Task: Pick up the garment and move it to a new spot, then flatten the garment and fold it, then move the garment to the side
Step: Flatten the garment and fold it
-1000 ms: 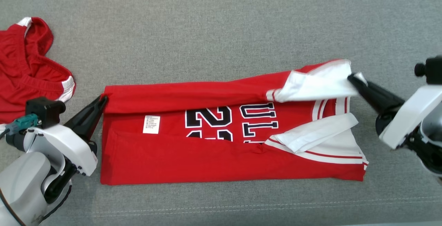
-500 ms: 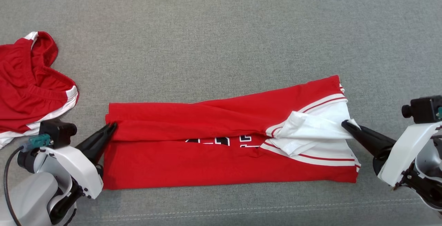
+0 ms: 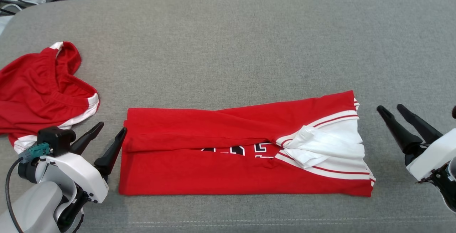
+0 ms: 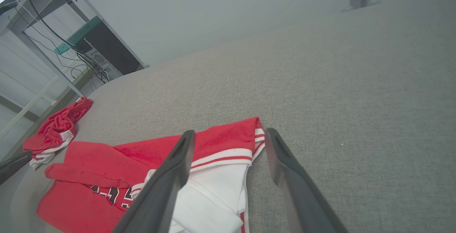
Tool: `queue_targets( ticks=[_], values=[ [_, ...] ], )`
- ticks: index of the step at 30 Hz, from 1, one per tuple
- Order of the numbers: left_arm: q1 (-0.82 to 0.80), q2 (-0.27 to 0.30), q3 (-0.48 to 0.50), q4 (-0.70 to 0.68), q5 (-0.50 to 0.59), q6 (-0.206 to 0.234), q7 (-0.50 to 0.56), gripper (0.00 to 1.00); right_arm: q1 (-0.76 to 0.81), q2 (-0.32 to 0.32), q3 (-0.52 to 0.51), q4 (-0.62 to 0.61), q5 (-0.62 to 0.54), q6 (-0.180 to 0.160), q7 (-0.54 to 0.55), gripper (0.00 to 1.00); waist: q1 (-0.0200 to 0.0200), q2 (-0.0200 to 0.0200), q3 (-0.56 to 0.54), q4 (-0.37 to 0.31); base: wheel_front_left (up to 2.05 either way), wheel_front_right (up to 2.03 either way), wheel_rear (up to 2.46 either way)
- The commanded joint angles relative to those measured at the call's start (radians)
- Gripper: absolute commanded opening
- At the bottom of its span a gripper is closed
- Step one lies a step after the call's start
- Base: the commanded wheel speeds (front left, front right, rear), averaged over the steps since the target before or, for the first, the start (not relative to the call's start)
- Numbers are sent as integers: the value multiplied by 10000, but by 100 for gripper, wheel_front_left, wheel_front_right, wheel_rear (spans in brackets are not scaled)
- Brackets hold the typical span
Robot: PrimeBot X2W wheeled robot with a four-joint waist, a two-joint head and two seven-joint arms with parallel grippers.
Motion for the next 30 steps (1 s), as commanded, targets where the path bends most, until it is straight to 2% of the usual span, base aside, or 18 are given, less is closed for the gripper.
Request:
queue_targets(
  ticks=[1, 4, 5, 7, 14, 17, 21, 30],
  values=[
    [111, 264, 1087, -94, 415, 0, -61, 100, 425, -28, -203, 199, -289, -29, -544, 100, 0, -1, -248, 128, 0, 0, 0],
    [618, -98, 2198, -217, 1046, 56, -61, 100, 509, 310, -495, 695, -693, -29, -1034, 100, 0, -1, -472, 217, 0, 0, 0],
    [618, -98, 2198, -217, 1046, 56, -61, 100, 509, 310, -495, 695, -693, -29, -1034, 100, 0, -1, -472, 217, 0, 0, 0],
    [977, -381, 2874, -396, 1547, 127, -61, 100, 575, 609, -722, 1026, -932, -29, -1247, 100, 0, -1, -615, 279, 0, 0, 0],
    [2267, -1458, 5139, -1296, 3267, 558, -61, 100, 924, 1564, -1130, 1924, -1724, -29, -1505, 100, 0, -1, -957, 493, 0, 0, 0],
    [2681, -1925, 5723, -1656, 3957, 645, -61, 100, 1061, 1947, -1230, 2339, -1955, -29, -1537, 100, 0, -1, -1054, 607, 0, 0, 0],
    [3119, -2406, 6320, -1980, 4620, 551, -61, 100, 1214, 2331, -1347, 2885, -2169, -29, -1564, 100, 0, -1, -1147, 732, 0, 0, 0],
    [3813, -3219, 7418, -2711, 5836, 521, -61, 100, 1489, 2902, -1526, 3886, -1975, -29, -1585, 100, 0, -1, -1167, 1174, 0, 0, 0]
  ],
)
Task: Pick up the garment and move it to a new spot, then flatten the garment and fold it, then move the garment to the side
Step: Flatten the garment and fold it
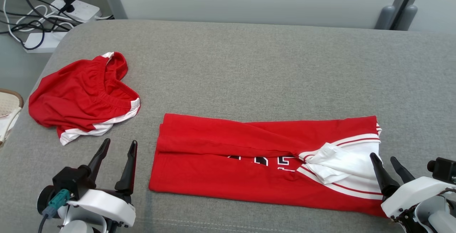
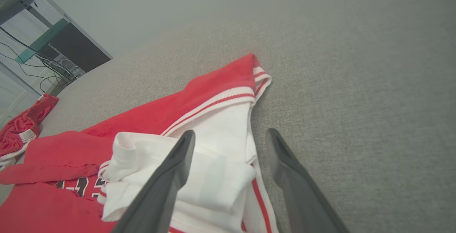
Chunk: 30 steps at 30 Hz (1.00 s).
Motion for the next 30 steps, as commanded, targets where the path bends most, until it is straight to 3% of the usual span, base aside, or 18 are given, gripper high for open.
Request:
queue_targets(
  ticks=[1, 13, 30],
  values=[
    [-104, 131, 492, -369, 201, -22, -61, 100, 118, -122, 16, -6, 80, -29, -131, 100, 0, -1, 39, 111, 0, 0, 0],
    [119, -487, 1010, -652, 818, -357, -61, 100, -324, 151, 146, 1028, 294, -29, -39, 100, 0, -1, 303, 591, 0, 0, 0],
    [-29, -551, 1053, -555, 853, -518, -61, 100, -763, -70, 1676, 457, 1267, -29, 1391, 100, 0, -1, 652, 838, 0, 0, 0]
  ],
)
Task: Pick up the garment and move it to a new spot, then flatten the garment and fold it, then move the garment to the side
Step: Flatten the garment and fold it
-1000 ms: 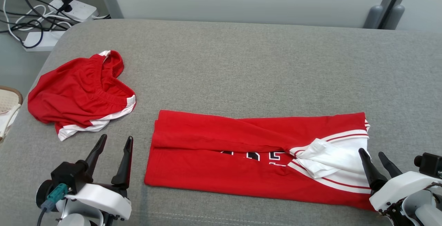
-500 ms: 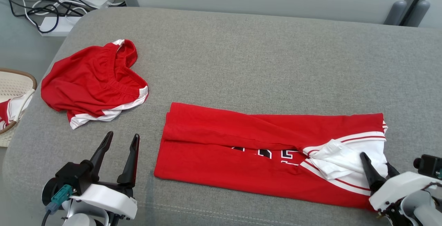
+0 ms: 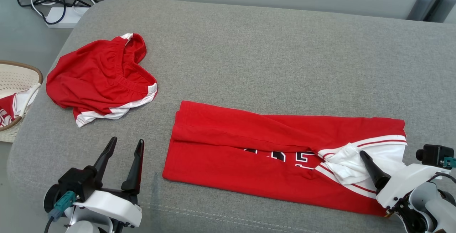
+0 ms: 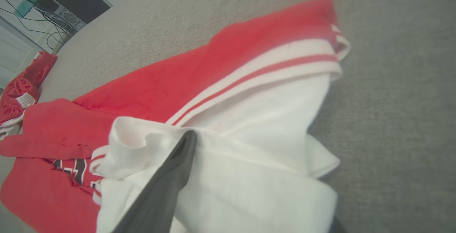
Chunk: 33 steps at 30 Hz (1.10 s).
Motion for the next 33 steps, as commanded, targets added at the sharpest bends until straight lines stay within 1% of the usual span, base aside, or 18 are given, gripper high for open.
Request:
queue_targets(
  ticks=[1, 2, 3, 4, 6, 7, 8, 9, 10, 11, 15, 20, 24, 28, 32, 33],
  values=[
    [-259, 183, 287, -205, -24, -66, -61, 100, 186, 69, 373, -121, 86, -27, 236, 94, 0, -1, -2, 5, 0, 0, 0],
    [-260, 194, 240, -201, -59, -67, -61, 100, 169, 43, 430, -139, 144, -27, 257, 89, 0, -1, -2, 9, 0, 0, 0],
    [-261, 205, 198, -196, -89, -68, -61, 100, 155, 19, 487, -148, 195, -27, 272, 89, 0, -1, -7, 17, 0, 0, 0],
    [-261, 218, 163, -185, -116, -68, -61, 100, 141, -4, 543, -157, 241, -27, 276, 80, 0, -1, -14, 24, 0, 0, 0],
    [-264, 238, 122, -171, -174, -68, -61, 100, 112, -51, 623, -169, 354, -27, 265, 49, 0, -1, -17, 29, 0, 0, 0],
    [-265, 247, 108, -170, -196, -69, -61, 100, 93, -84, 667, -161, 393, -27, 256, 41, 0, -1, -17, 28, 0, 0, 0],
    [-261, 254, 90, -174, -224, -69, -61, 100, 71, -122, 673, -141, 437, -27, 192, 27, 0, -1, -17, 23, 0, 0, 0],
    [-255, 262, 72, -181, -253, -69, -61, 100, 31, -175, 656, -91, 458, -27, 65, 11, 0, -1, -8, 15, 0, 0, 0],
    [-248, 270, 63, -184, -282, -69, -61, 100, -15, -226, 627, -20, 471, -27, -79, 0, 0, -1, 0, 1, 0, 0, 0],
    [-232, 267, 68, -192, -351, -69, -61, 100, -126, -321, 541, 167, 462, -27, -426, 0, 0, -1, 9, -32, 0, 0, 0],
    [-202, 246, 33, -186, -466, -70, -61, 100, -300, -505, 434, 532, 385, -27, -854, 0, 0, -1, 13, -127, 0, 0, 0],
    [-195, 213, -53, -192, -582, -70, -61, 100, -432, -733, 245, 805, 383, -27, -1125, 0, 0, -1, -29, -303, 0, 0, 0],
    [-209, 189, -161, -191, -639, -70, -61, 100, -436, -1189, 110, 886, 379, -27, -1210, 0, 0, -1, -66, -451, 0, 0, 0],
    [-164, 133, -280, -164, -679, -70, -61, 100, -514, -1669, 95, 425, 204, -27, -1263, 0, 0, -1, -99, -657, 0, 0, 0],
    [-113, 39, -398, -117, -697, -70, -61, 100, -582, -2009, 484, -1012, 64, -27, -1034, 0, 0, -1, -168, -852, 0, 0, 0],
    [-113, 39, -398, -117, -697, -70, -61, 100, -582, -2009, 484, -1012, 64, -27, -1034, 0, 0, -1, -168, -852, 0, 0, 0]
  ],
)
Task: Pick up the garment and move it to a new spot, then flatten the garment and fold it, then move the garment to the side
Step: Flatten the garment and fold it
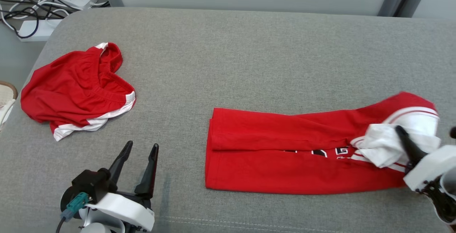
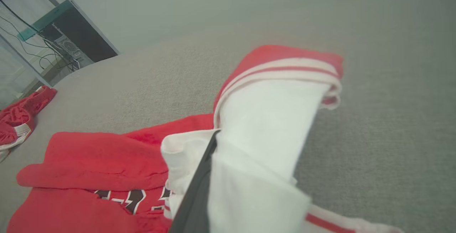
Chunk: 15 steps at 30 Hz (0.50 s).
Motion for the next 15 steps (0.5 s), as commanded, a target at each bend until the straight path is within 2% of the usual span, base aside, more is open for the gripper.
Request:
queue_targets(
  ticks=[1, 8, 11, 15],
  values=[
    [-110, 105, 242, -195, -73, -70, -61, 100, -140, -369, 195, -580, -113, -29, 103, 0, 0, 0, -48, -70, 0, 0, 0],
    [-190, -83, -160, -101, -93, -70, -61, 100, -341, -799, 956, -3247, -100, -29, 1843, 0, 0, 0, -202, -30, 0, 0, 0],
    [-259, -199, -334, -80, -116, -71, -61, 100, -466, -545, 1210, -3888, -49, -29, 2622, 0, 0, 0, -237, 190, 0, 0, 0],
    [-294, -355, -506, -89, -163, -71, -61, 100, -720, 97, 1449, -4040, -112, -29, 3341, 0, 0, 0, -194, 660, 0, 0, 0]
  ],
)
